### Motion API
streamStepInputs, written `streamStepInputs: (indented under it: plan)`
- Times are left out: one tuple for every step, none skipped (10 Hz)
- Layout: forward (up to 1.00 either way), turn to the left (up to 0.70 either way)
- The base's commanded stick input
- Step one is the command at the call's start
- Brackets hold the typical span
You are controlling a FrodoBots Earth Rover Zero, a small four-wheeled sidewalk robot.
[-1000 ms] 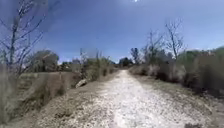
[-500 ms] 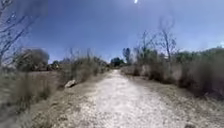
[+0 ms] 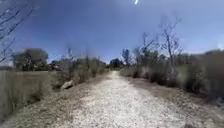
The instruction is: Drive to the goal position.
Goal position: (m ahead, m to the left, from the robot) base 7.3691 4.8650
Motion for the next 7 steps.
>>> streamStepInputs:
  plan:
    - [0.5, 0.0]
    - [0.5, 0.0]
    - [0.5, 0.0]
    - [0.5, 0.0]
    - [0.5, 0.0]
    - [0.5, 0.0]
    - [0.5, 0.0]
